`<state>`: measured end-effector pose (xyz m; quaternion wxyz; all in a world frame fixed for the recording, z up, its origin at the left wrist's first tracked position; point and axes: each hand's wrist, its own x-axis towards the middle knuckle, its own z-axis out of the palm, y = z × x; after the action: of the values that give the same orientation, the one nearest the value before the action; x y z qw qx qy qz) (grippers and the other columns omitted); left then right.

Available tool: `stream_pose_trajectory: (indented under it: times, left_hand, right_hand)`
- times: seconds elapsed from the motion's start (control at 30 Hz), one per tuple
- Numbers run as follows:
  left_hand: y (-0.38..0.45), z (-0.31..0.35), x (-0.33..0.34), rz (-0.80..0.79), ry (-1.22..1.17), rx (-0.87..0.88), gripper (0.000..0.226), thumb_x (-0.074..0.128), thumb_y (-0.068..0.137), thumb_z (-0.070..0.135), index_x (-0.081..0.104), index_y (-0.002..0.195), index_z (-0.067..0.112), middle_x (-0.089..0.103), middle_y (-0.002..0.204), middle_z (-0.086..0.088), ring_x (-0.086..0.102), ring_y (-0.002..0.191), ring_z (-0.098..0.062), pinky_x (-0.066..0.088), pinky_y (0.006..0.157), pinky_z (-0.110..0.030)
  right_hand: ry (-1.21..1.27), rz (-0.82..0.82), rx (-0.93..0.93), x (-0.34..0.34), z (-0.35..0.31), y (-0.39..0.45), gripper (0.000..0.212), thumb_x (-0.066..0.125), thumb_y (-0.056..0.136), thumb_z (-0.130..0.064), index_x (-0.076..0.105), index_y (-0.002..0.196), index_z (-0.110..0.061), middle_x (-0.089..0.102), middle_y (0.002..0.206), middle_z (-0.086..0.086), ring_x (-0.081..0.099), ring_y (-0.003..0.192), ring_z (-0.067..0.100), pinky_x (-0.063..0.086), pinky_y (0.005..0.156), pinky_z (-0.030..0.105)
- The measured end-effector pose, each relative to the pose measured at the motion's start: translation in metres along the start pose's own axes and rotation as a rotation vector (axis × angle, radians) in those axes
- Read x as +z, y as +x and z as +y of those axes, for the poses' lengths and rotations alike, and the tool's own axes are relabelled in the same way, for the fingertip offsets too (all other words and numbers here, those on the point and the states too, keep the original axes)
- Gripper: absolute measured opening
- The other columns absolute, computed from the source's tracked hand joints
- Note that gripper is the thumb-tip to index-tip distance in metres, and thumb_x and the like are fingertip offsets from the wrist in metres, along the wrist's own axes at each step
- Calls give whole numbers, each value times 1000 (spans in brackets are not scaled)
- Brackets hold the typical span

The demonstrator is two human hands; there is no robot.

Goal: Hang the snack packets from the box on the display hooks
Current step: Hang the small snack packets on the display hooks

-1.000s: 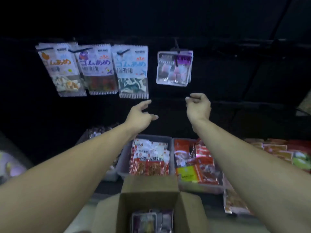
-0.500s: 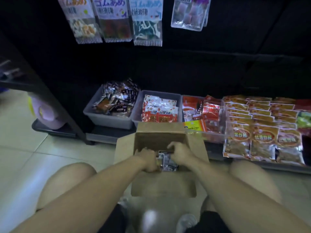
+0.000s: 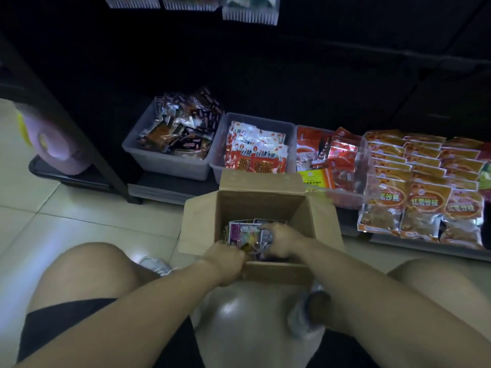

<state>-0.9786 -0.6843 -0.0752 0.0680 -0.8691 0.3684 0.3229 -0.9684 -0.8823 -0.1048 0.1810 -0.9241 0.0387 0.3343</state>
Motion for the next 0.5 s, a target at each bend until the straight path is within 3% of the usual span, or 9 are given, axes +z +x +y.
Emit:
stream_pose_trajectory:
  times: [0.07,0.2,0.27,0.33,0.37,0.43,0.5]
  left_hand:
    - [3,3,2,-33,-39,29,41,53,106,37,57,145,27,68,137,-11,64,127,-32,47,103,-40]
    - [12,8,12,-108,-69,47,41,49,104,21,57,143,29,67,138,-10,64,126,-34,51,98,-43]
    - [14,10,12,-121,-16,34,41,48,105,19,56,144,25,65,142,-11,63,128,-35,49,103,-47]
    - [15,14,14,-139,117,-7,39,46,108,22,55,146,20,62,147,-12,58,136,-35,33,120,-58]
    - [16,17,16,-138,226,-35,41,44,110,26,54,149,17,59,150,-12,52,142,-36,15,126,-66]
    - [15,22,16,-149,428,-100,53,38,112,40,46,159,16,46,163,-17,26,157,-44,-18,120,-75]
    - [12,21,11,-162,510,-144,69,32,111,54,24,168,16,13,175,-22,-10,160,-51,-28,112,-78]
  right_hand:
    - [8,-75,7,21,5,16,97,87,79,-34,36,161,-27,49,158,11,53,139,31,46,112,33]
    - [-112,-198,19,56,14,50,71,69,95,-35,35,156,-25,55,145,15,59,124,36,51,105,41]
    - [-154,-211,17,63,16,66,73,66,98,-31,28,160,-26,53,146,15,58,126,38,51,105,45]
    - [-182,-245,10,69,16,80,78,63,101,-31,17,164,-28,49,153,16,58,127,38,50,106,47]
    - [-213,-265,9,73,18,86,85,64,100,-30,11,166,-29,45,157,17,57,130,39,50,107,47]
    - [-277,-302,4,79,21,98,95,68,98,-28,3,167,-31,35,166,17,51,139,40,48,110,48]
    - [-298,-330,-7,81,23,103,94,69,96,-27,7,167,-29,37,165,16,49,141,39,47,111,47]
